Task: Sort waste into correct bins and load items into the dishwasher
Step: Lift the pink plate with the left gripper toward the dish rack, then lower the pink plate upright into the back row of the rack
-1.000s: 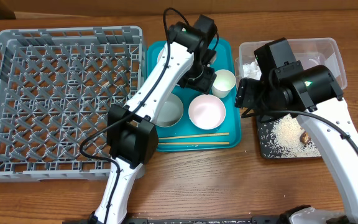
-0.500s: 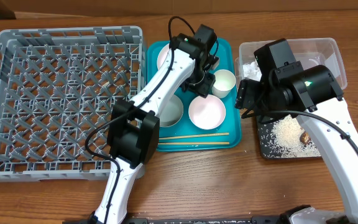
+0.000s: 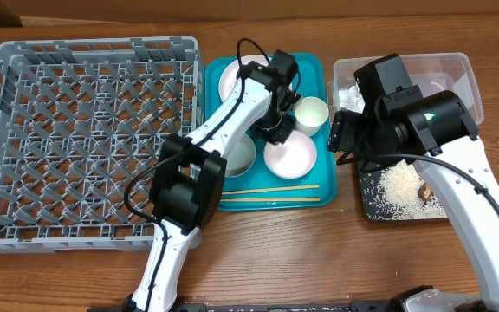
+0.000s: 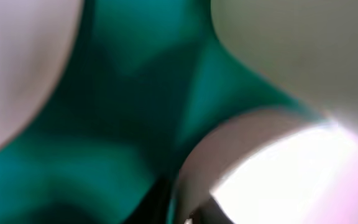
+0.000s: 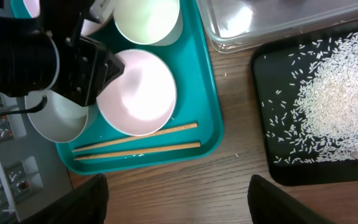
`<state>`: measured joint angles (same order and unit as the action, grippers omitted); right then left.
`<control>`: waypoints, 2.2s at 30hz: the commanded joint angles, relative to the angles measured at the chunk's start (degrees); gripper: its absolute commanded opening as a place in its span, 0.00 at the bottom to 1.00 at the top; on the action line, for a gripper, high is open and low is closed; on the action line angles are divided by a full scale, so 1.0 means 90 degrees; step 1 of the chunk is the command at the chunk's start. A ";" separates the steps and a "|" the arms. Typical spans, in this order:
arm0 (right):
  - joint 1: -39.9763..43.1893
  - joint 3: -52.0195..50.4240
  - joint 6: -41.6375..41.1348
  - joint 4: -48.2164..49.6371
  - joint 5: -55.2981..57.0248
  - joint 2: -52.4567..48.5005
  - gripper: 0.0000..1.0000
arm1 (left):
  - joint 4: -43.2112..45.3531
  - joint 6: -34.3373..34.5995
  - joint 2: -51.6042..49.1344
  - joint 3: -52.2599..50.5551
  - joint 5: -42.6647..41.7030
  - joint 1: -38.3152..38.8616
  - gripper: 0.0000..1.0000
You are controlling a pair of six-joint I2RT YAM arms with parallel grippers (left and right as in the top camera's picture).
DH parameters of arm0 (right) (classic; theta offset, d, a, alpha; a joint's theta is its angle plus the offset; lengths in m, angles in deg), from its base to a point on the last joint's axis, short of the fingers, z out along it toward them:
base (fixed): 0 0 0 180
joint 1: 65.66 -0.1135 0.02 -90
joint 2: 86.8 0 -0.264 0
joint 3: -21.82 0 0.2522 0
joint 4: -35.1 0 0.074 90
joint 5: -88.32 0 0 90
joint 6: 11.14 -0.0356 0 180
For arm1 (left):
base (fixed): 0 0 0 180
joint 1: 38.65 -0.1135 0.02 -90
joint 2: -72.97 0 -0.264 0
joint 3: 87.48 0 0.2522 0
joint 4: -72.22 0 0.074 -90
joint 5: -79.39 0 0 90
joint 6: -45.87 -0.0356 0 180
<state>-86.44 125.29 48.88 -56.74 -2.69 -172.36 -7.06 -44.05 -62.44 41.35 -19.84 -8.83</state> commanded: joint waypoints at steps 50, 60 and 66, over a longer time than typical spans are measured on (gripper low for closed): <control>-0.0017 0.0039 -0.0005 0.0114 0.0109 0.0027 0.90 | -0.3288 0.4039 0.3283 0.2963 0.7808 -0.2518 0.04; -0.0017 0.0039 -0.0005 0.0124 0.0109 0.0027 1.00 | -0.3145 0.4019 0.0794 0.2963 0.9474 -0.1746 0.04; -0.0017 0.0039 -0.0007 0.0605 0.0107 0.0027 1.00 | -0.2667 0.4019 -0.0393 0.2963 0.9789 -0.1489 0.04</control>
<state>-86.44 125.27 48.86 -52.77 -2.50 -172.36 -32.59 -9.52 -61.89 67.79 63.41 -22.77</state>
